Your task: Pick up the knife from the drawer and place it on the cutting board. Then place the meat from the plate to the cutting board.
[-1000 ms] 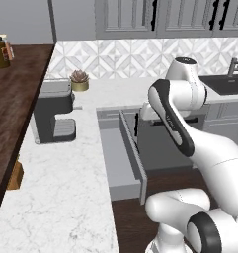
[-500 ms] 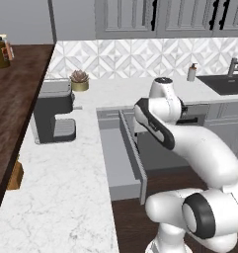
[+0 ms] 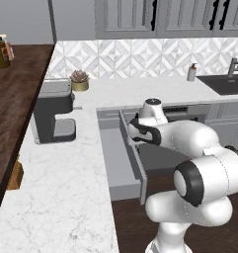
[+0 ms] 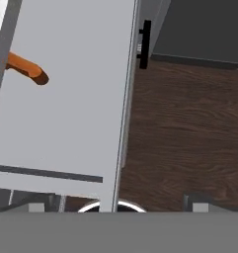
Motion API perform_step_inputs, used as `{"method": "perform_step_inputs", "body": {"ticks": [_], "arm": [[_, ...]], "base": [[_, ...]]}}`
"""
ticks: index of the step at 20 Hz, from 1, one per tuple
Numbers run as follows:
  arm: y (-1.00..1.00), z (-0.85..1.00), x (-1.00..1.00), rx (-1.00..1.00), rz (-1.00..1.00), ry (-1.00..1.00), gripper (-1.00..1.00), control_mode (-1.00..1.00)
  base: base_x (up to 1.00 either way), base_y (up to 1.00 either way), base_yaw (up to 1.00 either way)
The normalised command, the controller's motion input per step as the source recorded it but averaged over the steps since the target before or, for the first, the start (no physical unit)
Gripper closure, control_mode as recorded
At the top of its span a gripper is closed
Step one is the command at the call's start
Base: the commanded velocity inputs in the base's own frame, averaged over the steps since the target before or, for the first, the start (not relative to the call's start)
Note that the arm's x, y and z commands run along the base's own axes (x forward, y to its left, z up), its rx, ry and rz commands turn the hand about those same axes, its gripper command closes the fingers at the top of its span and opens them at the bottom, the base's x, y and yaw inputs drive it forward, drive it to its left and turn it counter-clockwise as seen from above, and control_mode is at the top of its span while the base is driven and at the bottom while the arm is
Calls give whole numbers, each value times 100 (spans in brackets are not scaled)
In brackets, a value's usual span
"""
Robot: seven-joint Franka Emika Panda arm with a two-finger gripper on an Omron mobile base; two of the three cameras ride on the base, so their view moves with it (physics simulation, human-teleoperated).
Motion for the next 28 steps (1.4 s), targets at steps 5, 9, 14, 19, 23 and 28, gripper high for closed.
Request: {"method": "perform_step_inputs", "body": {"ticks": [5, 9, 14, 19, 23, 28], "arm": [[0, -67, 34, 0, 0, 0, -100, -100], [0, -66, 39, 0, 0, 0, -100, -100], [0, -51, 35, 0, 0, 0, -100, -100], [0, -46, 5, 0, 0, -2, -100, -100], [0, -50, 2, -2, 0, -5, -100, -100], [0, -39, 5, -2, 0, -4, -100, -100]], "base": [[0, 0, 0], [0, 0, 0], [0, 0, 0], [0, 0, 0], [0, 0, 0], [0, 0, 0]]}}
